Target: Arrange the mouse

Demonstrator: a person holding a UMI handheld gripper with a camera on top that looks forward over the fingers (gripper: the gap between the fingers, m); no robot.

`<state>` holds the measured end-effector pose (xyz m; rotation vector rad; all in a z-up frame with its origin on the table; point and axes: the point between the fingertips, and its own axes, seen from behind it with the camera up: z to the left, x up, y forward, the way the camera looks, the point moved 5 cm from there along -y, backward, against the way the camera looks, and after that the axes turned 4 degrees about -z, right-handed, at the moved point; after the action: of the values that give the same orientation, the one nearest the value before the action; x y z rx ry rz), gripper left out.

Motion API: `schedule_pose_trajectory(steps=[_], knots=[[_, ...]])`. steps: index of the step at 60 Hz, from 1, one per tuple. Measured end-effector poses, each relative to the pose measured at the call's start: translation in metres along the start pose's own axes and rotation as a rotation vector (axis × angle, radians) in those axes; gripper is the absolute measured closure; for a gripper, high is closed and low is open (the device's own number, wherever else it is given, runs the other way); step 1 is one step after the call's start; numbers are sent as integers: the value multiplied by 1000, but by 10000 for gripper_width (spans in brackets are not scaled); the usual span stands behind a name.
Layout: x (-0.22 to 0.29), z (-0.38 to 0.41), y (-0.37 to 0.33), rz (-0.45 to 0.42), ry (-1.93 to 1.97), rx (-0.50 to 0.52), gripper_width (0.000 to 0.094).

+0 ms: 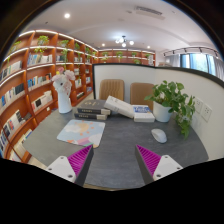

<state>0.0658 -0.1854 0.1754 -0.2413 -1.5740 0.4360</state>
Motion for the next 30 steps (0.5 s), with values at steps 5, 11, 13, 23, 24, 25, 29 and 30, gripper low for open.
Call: schedule_pose_trajectory(steps=[5,11,13,23,24,25,29,30], knots=[[-18,-6,4,33,13,-8,98],[-25,-35,26,32,24,-14,95],[-28,-42,31,37,34,-21,89],[-50,-98,57,97,61,-89,92],[-53,-104,61,103,67,-97,93],[-55,-111,65,108,72,-104,94],[-64,-139,74,140,75,-138,91],[-68,-146,84,147,73,-143,94]])
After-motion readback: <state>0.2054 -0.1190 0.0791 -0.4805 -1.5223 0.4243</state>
